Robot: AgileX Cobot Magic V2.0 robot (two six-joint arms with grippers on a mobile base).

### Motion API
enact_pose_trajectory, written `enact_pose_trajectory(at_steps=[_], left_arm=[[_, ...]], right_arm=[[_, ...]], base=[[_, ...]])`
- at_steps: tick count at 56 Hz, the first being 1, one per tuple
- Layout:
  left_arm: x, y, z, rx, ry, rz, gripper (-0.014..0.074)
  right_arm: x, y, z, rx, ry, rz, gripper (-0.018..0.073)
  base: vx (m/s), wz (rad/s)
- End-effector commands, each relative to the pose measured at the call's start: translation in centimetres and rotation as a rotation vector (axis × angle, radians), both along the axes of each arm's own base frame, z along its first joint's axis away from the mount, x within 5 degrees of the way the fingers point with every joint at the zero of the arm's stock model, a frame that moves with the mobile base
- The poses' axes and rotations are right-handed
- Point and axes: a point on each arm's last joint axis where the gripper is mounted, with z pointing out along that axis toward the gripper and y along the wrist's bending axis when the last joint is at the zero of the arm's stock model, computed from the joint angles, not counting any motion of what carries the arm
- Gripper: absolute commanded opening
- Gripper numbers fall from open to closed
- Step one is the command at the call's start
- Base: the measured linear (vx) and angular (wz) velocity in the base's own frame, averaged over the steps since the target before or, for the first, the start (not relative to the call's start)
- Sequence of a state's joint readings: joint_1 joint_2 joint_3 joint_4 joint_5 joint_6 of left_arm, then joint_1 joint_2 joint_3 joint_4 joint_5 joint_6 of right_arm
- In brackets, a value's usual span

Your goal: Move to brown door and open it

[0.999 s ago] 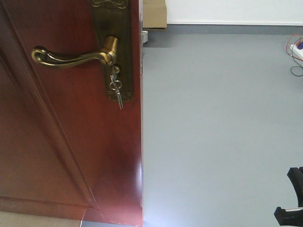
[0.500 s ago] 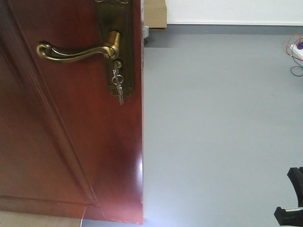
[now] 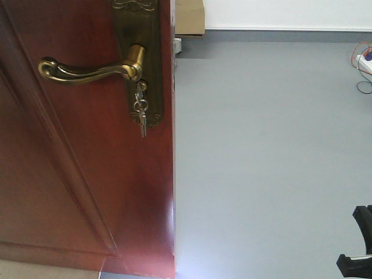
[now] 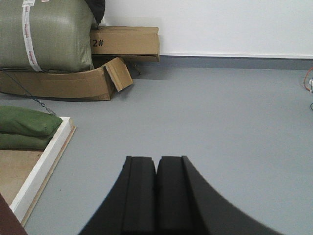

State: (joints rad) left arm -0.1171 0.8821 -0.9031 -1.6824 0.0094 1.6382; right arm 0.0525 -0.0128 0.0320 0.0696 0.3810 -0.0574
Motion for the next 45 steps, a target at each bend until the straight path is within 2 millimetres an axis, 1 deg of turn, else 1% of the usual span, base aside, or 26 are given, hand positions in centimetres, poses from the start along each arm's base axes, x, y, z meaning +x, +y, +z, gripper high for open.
enact_pose_trajectory(at_steps=[1,4,5,8,9,10,11,14,15,16,17,19,20,29,40,45], left_arm=[[-0.56,-0.08,1.24,0.001,-0.041,-0.012,-0.0006],[-0.58,-0.13,1.38,0.002,-0.042,-0.018,-0.0006],[-0.58,-0.13,1.43,-0.022,-0.040,-0.021,-0.0006],[-0.59,-0.11,1.43,0.022,-0.042,-0.013,-0.0006],[-0.58,-0.11,1.42,-0.003,-0.038,-0.016,-0.0006],[-0.58,-0.10,1.40,0.023,-0.039,-0.012,-0.0006],[-0.58,-0.10,1.39,-0.005,-0.035,-0.015,-0.0006],[-0.57,-0.08,1.34,-0.006,-0.029,-0.014,-0.0006],[-0.56,-0.08,1.31,0.021,-0.030,-0.010,-0.0006],[-0.56,-0.10,1.24,-0.010,-0.018,-0.016,-0.0006],[-0.55,-0.10,1.21,0.017,-0.018,-0.013,-0.0006],[-0.54,-0.11,1.11,-0.039,0.001,-0.020,-0.0006],[-0.53,-0.10,1.04,-0.017,0.006,-0.017,-0.0006],[-0.48,0.04,0.61,-0.049,0.057,-0.004,-0.0006],[-0.49,0.08,0.88,-0.050,0.027,0.000,-0.0006],[-0.45,0.08,0.65,-0.043,0.033,0.000,-0.0006]], right_arm=[[0.18,-0.04,0.61,-0.006,-0.082,-0.002,0.0000],[0.18,-0.04,0.61,-0.006,-0.082,-0.002,0.0000],[0.18,-0.04,0.61,-0.006,-0.082,-0.002,0.0000],[0.18,-0.04,0.61,-0.006,-0.082,-0.002,0.0000],[0.18,-0.04,0.61,-0.006,-0.082,-0.002,0.0000],[0.18,-0.04,0.61,-0.006,-0.082,-0.002,0.0000],[0.18,-0.04,0.61,-0.006,-0.082,-0.002,0.0000],[0.18,-0.04,0.61,-0.006,-0.082,-0.002,0.0000],[0.18,-0.04,0.61,-0.006,-0.082,-0.002,0.0000],[0.18,-0.04,0.61,-0.006,-0.082,-0.002,0.0000],[0.18,-0.04,0.61,-0.006,-0.082,-0.002,0.0000],[0.18,-0.04,0.61,-0.006,-0.082,-0.002,0.0000],[0.18,-0.04,0.61,-0.006,-0.082,-0.002,0.0000],[0.18,-0.04,0.61,-0.006,-0.082,-0.002,0.0000],[0.18,-0.04,0.61,-0.006,-0.082,-0.002,0.0000],[0.18,-0.04,0.61,-0.006,-0.082,-0.002,0.0000]], base=[[0.00,0.00],[0.00,0.00],[0.00,0.00],[0.00,0.00],[0.00,0.00],[0.00,0.00],[0.00,0.00],[0.00,0.00],[0.00,0.00],[0.00,0.00],[0.00,0.00],[0.00,0.00],[0.00,0.00],[0.00,0.00],[0.00,0.00],[0.00,0.00]])
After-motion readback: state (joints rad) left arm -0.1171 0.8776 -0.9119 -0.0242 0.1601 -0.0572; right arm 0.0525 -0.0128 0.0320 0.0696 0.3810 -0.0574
